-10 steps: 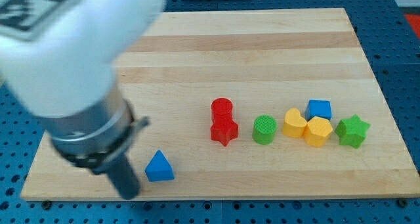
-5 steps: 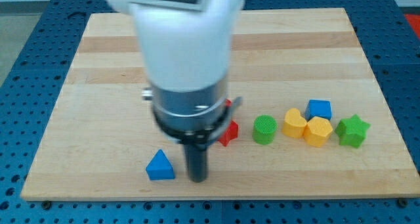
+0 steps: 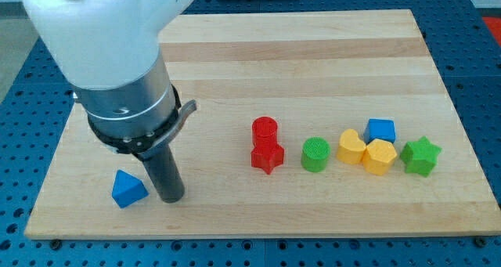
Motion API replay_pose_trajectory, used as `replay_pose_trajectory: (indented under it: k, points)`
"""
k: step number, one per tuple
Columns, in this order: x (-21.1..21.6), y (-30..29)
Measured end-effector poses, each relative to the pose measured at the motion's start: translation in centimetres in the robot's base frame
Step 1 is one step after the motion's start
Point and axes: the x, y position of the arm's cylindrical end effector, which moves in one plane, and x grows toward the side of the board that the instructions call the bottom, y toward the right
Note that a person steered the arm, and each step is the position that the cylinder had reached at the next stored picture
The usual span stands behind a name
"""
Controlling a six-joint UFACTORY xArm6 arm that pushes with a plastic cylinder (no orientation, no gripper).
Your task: Place the blue triangle to the bottom left corner
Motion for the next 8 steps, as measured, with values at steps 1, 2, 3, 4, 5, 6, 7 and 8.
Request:
replay_pose_trajectory:
  k: [1, 2, 3, 4, 5, 6, 7, 8]
  points:
    - [0.4, -3.7]
    - [0.6, -7.0]
    - [0.6, -8.1]
    - [-0.4, -4.5]
    - [-2.4, -2.3]
    - [-3.0, -4.3]
    - [-2.8, -7.3]
    - [-2.3, -9.6]
